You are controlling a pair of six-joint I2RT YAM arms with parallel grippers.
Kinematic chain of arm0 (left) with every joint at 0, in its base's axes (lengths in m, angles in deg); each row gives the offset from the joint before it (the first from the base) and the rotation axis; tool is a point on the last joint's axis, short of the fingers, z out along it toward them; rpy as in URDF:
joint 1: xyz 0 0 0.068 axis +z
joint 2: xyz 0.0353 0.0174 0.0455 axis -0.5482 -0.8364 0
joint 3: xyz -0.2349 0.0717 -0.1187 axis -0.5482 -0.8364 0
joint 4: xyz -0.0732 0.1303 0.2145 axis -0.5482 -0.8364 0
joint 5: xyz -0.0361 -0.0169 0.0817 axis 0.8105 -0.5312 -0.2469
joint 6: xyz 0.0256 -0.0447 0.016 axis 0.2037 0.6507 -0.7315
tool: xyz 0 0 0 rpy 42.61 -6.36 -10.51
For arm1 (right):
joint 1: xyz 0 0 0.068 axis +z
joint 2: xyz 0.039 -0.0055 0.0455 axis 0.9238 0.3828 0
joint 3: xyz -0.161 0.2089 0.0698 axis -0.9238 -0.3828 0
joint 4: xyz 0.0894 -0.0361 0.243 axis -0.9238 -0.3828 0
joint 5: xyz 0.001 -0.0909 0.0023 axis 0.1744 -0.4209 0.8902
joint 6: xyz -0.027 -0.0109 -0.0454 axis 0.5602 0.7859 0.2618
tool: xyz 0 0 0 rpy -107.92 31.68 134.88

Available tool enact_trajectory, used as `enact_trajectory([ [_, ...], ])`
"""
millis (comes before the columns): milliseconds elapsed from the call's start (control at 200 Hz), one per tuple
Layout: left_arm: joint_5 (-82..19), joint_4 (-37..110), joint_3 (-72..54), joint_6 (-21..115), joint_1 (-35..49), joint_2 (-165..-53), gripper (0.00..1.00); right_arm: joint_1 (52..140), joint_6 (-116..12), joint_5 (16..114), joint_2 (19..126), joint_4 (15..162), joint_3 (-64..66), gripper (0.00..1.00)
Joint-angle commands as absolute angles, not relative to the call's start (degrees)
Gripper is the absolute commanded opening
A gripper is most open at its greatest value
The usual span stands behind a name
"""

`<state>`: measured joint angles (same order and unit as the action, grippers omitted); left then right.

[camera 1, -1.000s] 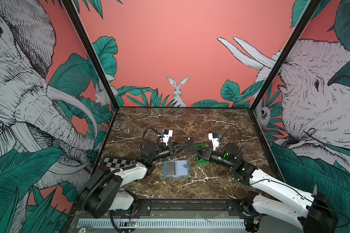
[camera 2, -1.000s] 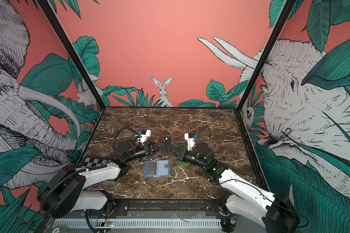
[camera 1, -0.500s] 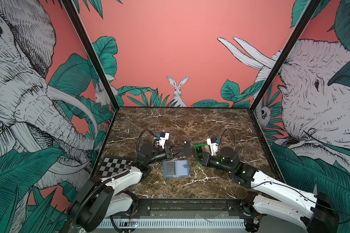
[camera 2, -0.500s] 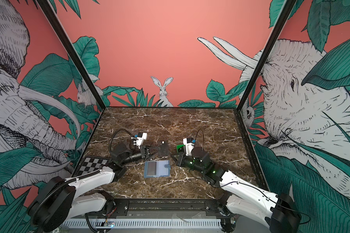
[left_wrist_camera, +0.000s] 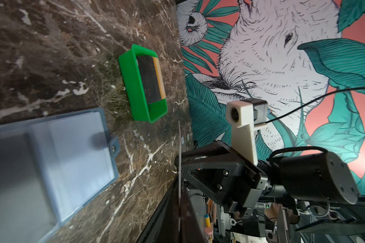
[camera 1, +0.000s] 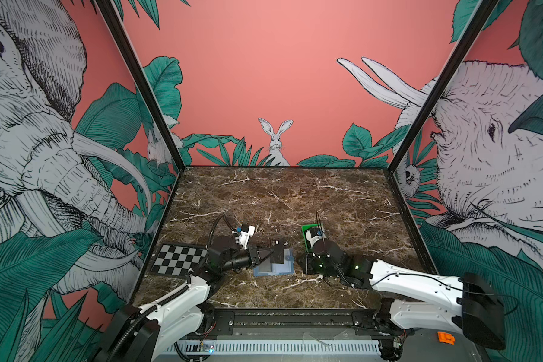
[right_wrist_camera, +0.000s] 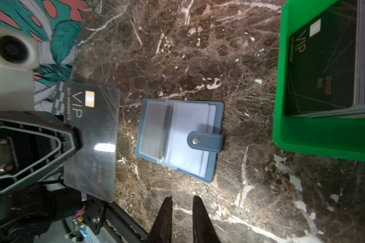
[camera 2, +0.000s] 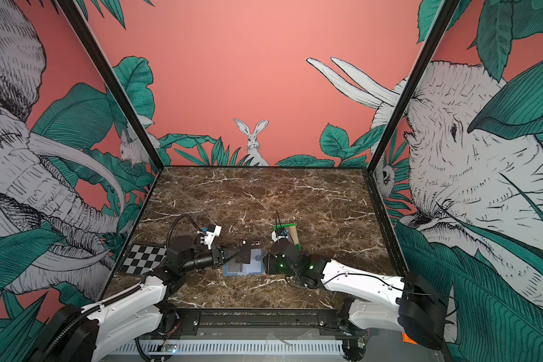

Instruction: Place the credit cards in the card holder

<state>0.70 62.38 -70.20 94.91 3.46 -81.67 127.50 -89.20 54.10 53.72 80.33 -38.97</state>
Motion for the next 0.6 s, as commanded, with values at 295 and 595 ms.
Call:
enact_trajectory([
  [295,0.5,60.12,-71.75,89.56,5.34,-84.85,0.0,128.54,-90.3,54.92,66.7,82.95,-35.27,0.21],
  [595,-0.7,61.19,-71.81,87.88,5.38,-89.12,0.0,128.5,-89.91,55.21,71.57,82.96,-33.61,0.21],
])
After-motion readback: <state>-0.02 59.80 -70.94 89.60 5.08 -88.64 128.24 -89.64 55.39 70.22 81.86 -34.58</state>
